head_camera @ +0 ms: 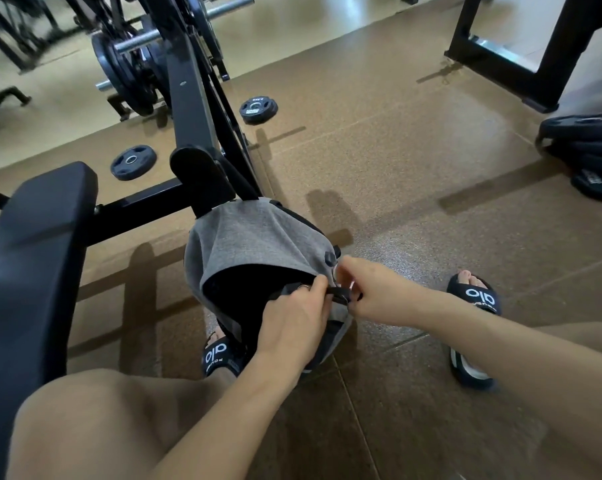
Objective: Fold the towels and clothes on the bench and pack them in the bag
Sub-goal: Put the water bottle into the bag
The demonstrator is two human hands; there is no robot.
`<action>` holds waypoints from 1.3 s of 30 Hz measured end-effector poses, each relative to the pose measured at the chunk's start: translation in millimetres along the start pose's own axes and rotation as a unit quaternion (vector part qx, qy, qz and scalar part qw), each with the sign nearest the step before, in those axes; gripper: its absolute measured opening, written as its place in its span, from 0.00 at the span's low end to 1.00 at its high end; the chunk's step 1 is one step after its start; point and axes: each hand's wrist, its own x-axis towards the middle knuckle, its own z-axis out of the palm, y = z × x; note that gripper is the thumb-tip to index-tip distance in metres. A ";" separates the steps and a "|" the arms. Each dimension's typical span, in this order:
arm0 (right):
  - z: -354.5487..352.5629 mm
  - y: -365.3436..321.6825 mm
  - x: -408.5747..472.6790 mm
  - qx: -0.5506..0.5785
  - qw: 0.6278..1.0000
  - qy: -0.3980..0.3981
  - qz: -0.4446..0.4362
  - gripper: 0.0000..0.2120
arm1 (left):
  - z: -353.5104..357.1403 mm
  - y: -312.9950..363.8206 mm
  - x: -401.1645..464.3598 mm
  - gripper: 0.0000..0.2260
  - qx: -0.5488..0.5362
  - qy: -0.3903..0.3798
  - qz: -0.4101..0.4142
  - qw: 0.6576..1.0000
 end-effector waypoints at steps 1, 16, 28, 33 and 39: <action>5.0 1.6 0.6 -0.006 1.000 0.008 -0.004 0.15 | -1.6 2.5 -1.6 0.10 -0.019 -0.012 -0.012 1.000; 7.9 9.7 15.3 -0.118 0.987 0.055 -0.092 0.10 | -43.8 -18.8 -15.9 0.11 -0.126 0.046 -0.225 0.965; 2.8 -19.6 -5.3 -0.227 0.973 0.026 0.040 0.05 | -47.1 -51.6 -32.9 0.17 -0.297 0.087 -0.314 0.897; 24.5 -96.0 -1.6 -0.197 0.957 0.195 -0.089 0.12 | -61.1 -49.9 -27.3 0.14 -0.272 0.103 -0.248 0.924; 57.7 -126.8 29.1 -0.221 0.951 0.207 -0.057 0.08 | -62.6 -56.7 -29.5 0.12 -0.221 0.102 -0.219 0.945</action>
